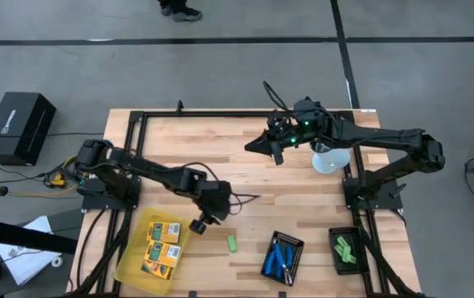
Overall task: Pick & Place School Supplies
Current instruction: Put the green eraser into the right black bin
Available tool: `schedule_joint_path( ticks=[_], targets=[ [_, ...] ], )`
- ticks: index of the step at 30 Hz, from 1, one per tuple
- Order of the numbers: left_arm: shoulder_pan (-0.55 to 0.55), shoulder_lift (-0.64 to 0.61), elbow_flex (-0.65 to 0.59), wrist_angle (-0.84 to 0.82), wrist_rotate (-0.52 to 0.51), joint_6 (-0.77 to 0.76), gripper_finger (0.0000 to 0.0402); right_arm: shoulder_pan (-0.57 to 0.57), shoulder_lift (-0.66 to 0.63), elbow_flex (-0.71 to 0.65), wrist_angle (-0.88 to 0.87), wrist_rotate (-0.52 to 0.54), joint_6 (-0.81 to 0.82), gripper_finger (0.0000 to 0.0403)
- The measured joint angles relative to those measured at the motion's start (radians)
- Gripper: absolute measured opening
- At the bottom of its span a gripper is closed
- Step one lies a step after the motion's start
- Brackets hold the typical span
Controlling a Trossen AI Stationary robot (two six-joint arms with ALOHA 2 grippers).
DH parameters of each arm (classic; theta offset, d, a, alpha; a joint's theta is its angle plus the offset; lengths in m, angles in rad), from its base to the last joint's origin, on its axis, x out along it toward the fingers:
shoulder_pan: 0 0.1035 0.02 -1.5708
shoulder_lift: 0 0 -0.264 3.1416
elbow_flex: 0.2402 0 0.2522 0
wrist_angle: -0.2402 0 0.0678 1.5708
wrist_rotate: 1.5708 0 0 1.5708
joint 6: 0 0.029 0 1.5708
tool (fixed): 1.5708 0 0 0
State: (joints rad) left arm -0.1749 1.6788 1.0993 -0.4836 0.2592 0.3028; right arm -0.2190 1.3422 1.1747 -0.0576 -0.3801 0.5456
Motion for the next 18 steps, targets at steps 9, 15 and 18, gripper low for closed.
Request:
schedule_joint_path(
  ticks=[9,15,18],
  targets=[
    [-0.058,0.194,0.173,-0.092,-0.008,0.148,0.0129,-0.101,-0.002,0.000,0.014,-0.006,-0.120,0.0040],
    [-0.120,0.290,0.196,-0.191,-0.083,0.276,0.0123,-0.163,-0.003,0.000,0.042,-0.014,-0.158,0.0040],
    [-0.137,0.294,0.197,-0.178,-0.134,0.312,0.0124,-0.170,-0.003,0.000,0.075,-0.015,-0.161,0.0040]
  ],
)
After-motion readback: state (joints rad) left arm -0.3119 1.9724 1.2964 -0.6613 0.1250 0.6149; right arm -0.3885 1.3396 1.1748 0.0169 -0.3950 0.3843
